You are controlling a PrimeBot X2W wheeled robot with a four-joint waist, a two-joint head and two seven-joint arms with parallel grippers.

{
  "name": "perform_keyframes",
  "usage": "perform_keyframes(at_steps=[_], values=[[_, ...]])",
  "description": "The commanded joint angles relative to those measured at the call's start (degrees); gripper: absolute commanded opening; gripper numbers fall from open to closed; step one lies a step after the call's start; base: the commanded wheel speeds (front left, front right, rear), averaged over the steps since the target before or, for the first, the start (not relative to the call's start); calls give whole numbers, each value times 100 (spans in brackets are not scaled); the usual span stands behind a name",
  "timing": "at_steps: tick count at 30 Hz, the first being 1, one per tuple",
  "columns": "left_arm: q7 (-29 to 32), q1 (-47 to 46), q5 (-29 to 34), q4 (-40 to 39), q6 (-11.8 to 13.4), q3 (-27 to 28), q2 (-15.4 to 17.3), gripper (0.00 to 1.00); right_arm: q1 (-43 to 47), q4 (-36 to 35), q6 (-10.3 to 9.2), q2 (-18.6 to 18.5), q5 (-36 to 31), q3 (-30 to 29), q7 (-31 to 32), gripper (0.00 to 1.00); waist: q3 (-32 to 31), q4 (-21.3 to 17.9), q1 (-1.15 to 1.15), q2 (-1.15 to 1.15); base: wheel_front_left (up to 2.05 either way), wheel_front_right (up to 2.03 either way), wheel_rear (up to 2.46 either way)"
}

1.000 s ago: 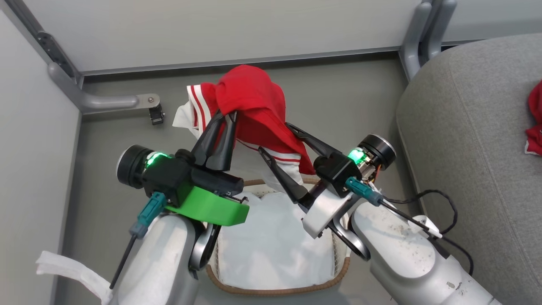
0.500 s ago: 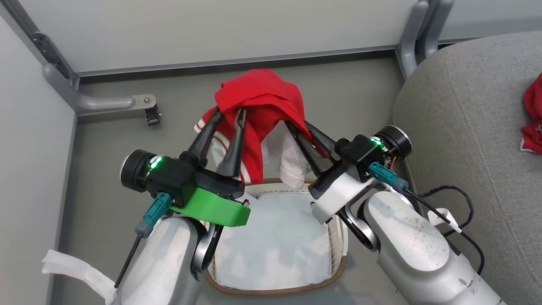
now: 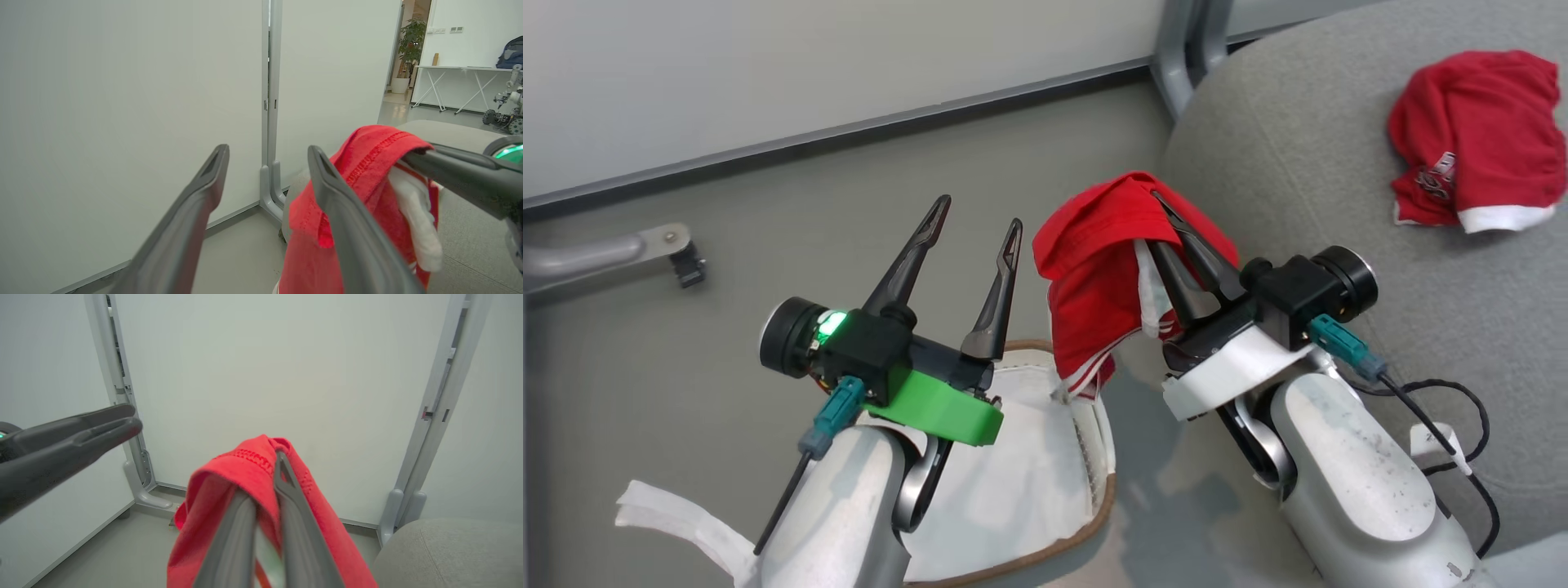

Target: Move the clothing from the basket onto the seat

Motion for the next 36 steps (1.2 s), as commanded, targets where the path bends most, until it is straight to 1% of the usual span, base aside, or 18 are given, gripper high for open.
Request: perform_keyframes(at_steps=[1,10,14,21,26,30,36], values=[[6,-15,34,47,-15,2,19,100,99,-78,-8,-11,27,-35,-28,0,198,-705,0,0,0,0,0],[6,-100,106,193,-44,15,104,100,341,-446,-8,-11,145,-281,-28,0,356,-1683,0,0,0,0,0],[5,-147,120,237,-50,-24,127,100,429,-534,-8,-12,156,-448,-28,0,438,-1966,0,0,0,0,0],[5,-330,50,383,-55,-254,129,100,460,-692,-8,-8,-46,-894,-28,0,634,-2029,0,0,0,0,0],[5,-401,49,445,-52,-263,225,100,68,-630,-8,-27,-419,-1224,-28,0,854,-2024,0,0,0,0,0],[5,-422,108,448,-52,-191,328,100,-480,-530,-8,-176,-529,-1543,-28,0,1077,-2004,0,0,0,0,0],[6,-590,197,463,-52,-165,455,100,-1507,-317,-8,-648,-778,-2228,-28,0,1573,-1754,0,0,0,0,0]])
